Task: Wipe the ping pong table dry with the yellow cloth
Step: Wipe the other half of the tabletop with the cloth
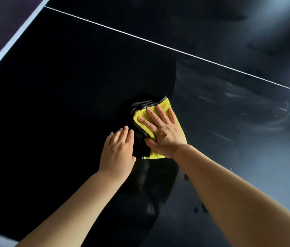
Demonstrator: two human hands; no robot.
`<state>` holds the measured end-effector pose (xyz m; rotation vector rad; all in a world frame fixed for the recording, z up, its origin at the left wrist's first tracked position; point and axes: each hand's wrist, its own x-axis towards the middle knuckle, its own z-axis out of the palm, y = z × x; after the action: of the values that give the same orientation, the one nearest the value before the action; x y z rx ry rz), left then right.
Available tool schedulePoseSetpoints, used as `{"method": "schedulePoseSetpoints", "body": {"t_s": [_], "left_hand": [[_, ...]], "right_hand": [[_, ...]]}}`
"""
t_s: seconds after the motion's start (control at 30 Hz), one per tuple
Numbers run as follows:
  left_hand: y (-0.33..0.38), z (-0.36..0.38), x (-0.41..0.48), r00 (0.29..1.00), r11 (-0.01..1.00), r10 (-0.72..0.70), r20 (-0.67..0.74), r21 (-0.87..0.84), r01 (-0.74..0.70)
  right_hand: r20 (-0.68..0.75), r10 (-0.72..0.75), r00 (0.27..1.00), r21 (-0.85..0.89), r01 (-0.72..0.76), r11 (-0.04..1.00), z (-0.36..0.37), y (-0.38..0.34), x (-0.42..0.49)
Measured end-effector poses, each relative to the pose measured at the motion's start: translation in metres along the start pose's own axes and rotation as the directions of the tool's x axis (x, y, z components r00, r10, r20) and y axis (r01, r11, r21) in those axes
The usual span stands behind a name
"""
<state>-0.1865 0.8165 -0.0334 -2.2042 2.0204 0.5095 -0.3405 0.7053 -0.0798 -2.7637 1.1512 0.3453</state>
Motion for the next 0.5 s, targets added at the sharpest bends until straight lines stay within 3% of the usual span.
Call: {"method": "schedulePoseSetpoints", "body": {"t_s": [0.3, 0.5], "left_hand": [[0.050, -0.011, 0.086, 0.996, 0.992, -0.045, 0.078, 0.123, 0.035], [0.067, -0.011, 0.105, 0.982, 0.955, -0.097, 0.163, 0.292, 0.046]], "right_hand": [[-0.048, 0.165, 0.985, 0.033, -0.164, 0.986, -0.030, 0.119, 0.124], [-0.042, 0.268, 0.962, 0.065, -0.265, 0.962, -0.040, 0.178, 0.165]]}}
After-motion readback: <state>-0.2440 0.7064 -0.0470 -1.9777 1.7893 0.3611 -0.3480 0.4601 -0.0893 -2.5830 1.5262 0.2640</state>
